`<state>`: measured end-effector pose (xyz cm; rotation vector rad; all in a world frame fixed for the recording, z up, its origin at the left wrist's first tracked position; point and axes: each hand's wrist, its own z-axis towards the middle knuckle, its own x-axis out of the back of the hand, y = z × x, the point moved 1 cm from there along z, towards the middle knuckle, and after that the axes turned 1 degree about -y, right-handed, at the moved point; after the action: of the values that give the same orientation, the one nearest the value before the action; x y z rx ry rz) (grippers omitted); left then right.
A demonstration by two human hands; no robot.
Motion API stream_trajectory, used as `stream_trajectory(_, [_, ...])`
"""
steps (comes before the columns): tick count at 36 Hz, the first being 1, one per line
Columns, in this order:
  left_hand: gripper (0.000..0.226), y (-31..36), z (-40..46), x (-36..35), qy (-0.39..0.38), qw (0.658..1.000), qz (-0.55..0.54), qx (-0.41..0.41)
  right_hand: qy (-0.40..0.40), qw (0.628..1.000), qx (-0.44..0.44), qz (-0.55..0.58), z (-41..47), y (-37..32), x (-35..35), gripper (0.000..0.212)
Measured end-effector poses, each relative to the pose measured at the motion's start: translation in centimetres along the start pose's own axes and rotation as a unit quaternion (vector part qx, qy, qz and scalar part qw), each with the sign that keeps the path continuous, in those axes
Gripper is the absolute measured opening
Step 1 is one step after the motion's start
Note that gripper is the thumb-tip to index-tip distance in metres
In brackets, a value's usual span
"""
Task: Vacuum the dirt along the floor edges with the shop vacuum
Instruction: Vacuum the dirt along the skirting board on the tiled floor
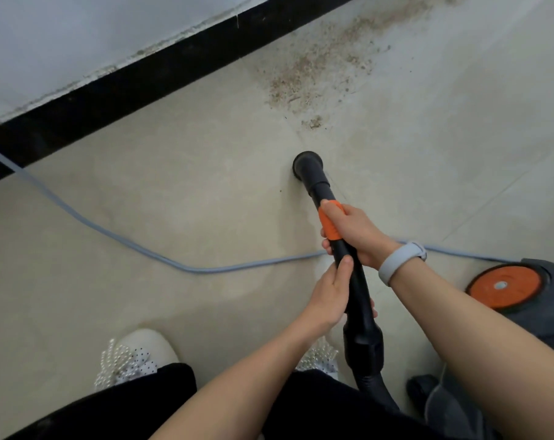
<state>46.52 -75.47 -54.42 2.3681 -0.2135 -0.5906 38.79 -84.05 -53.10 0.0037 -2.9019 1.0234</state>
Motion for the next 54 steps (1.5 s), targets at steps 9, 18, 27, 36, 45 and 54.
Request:
stream_trajectory(9, [0.081,-3.0,-1.7,1.5,0.048,0.993,0.107,0.0,-0.136,0.988,-0.038,-0.067,-1.9,1.5,-2.1,0.026])
stream_trajectory(18, [0.052,-0.3,0.7,7.3,-0.012,0.973,0.225,0.042,-0.077,0.993,0.034,-0.085,1.4,-1.1,-2.6,0.026])
stream_trajectory(27, [0.022,1.0,1.4,18.8,0.315,0.889,0.328,-0.049,-0.178,0.977,0.036,-0.115,2.2,-1.7,-7.4,0.026])
stream_trajectory(36, [0.037,5.9,3.5,19.5,0.244,0.96,-0.13,-0.047,-0.207,0.959,0.06,-0.186,1.5,-0.8,-9.4,0.035])
stream_trajectory(45, [0.027,9.7,5.7,19.7,0.308,0.935,-0.161,-0.074,-0.139,0.953,0.082,-0.256,0.7,3.0,-6.3,0.03])
stream_trajectory(54, [0.035,12.0,6.5,20.5,0.283,0.957,0.016,-0.055,0.053,0.935,0.199,-0.289,1.6,1.7,-5.8,0.028])
